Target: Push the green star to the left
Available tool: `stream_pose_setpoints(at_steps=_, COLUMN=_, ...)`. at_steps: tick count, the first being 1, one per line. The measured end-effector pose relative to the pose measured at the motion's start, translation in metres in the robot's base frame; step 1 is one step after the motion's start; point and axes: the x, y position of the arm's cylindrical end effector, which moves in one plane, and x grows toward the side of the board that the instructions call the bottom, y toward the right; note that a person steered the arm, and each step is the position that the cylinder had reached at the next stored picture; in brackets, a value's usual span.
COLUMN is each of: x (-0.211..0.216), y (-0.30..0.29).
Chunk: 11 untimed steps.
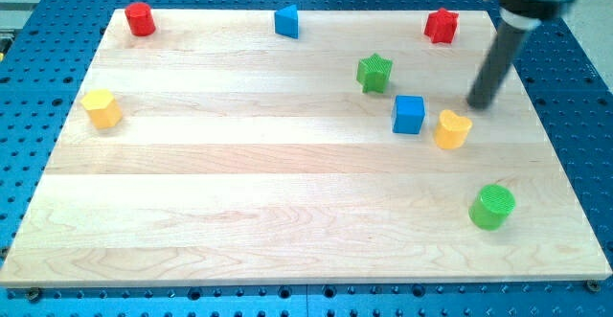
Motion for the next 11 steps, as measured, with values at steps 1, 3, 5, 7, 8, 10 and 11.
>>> stream_pose_setpoints(at_steps=1, x=-0.026, y=-0.043)
stream_pose_setpoints(at_steps=3, x=-0.010, y=-0.131)
stream_pose_setpoints(at_steps=5, x=-0.010, y=-0.126)
stream_pose_setpoints(at_steps=7, x=-0.010, y=-0.145)
stream_pose_setpoints(at_steps=8, x=-0.010, y=-0.145)
stream_pose_setpoints(at_steps=10, x=-0.023, y=-0.155)
stream_pose_setpoints(at_steps=11, x=-0.012, y=-0.235)
